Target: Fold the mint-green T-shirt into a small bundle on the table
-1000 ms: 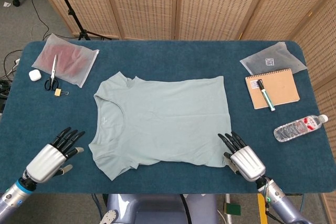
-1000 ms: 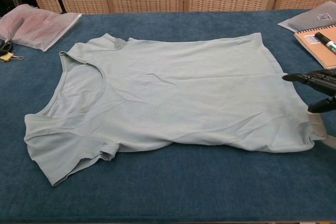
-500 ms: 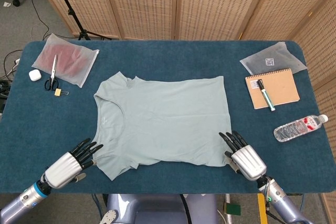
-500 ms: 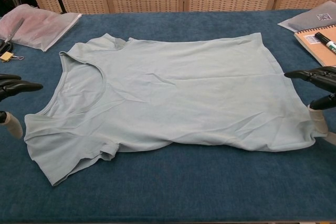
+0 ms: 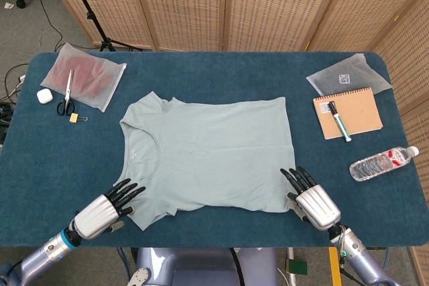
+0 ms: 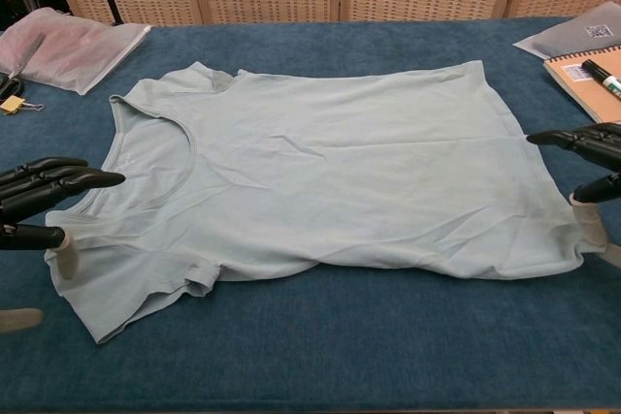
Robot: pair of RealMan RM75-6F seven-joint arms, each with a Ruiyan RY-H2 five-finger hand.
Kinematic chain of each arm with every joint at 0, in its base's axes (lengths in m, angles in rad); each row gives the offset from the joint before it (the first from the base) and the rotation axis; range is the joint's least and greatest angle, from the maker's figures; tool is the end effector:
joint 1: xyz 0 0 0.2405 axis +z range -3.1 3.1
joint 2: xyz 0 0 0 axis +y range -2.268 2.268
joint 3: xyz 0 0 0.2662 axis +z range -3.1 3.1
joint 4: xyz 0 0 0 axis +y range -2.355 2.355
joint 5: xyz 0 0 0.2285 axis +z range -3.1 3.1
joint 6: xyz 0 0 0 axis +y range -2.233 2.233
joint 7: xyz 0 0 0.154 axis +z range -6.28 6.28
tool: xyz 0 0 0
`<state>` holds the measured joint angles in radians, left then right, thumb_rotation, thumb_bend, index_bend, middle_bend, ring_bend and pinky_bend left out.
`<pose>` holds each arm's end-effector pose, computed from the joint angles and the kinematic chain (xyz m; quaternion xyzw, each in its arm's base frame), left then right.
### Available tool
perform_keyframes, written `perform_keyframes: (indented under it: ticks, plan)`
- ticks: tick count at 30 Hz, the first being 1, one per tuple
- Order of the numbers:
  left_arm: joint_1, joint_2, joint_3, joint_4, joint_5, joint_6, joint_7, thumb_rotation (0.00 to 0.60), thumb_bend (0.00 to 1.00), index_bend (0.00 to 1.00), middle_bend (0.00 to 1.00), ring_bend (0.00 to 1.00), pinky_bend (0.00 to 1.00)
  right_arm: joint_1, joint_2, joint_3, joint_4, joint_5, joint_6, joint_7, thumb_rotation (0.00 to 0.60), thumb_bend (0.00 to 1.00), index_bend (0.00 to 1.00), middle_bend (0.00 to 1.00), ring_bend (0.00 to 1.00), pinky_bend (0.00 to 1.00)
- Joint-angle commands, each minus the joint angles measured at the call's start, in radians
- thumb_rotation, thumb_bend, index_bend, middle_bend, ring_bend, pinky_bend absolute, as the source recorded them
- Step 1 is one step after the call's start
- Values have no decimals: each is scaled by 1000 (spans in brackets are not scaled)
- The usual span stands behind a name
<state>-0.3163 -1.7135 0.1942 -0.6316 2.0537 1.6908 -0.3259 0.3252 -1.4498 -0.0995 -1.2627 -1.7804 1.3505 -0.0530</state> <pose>-0.3125 0.2052 -0.0175 -0.8163 -0.1943 -0.4697 0.2744 -0.2898 -0.2249 0.0080 0.7826 -0.2747 0.3815 0.4080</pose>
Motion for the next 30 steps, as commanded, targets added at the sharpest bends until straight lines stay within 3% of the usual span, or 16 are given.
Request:
perform_keyframes:
  ticks: [1, 12, 25, 30]
  plan:
    - [-6, -34, 6, 40, -12, 14, -40, 600, 173, 538, 0, 0, 0, 0, 0, 0, 0, 0, 0, 0, 600, 620, 658, 0, 0, 0]
    - [-22, -108, 19, 135, -51, 15, -148, 600, 192, 538, 0, 0, 0, 0, 2, 2, -1, 8, -1, -3, 600, 644, 658, 0, 0, 0]
    - [-40, -133, 37, 155, -83, -17, -163, 600, 214, 547, 0, 0, 0, 1, 8, 5, -8, 12, 3, -1, 600, 661, 658, 0, 0, 0]
    - [-40, -135, 42, 162, -91, -16, -160, 600, 276, 570, 0, 0, 0, 1, 9, 5, -8, 12, 3, -2, 600, 672, 658, 1, 0, 0]
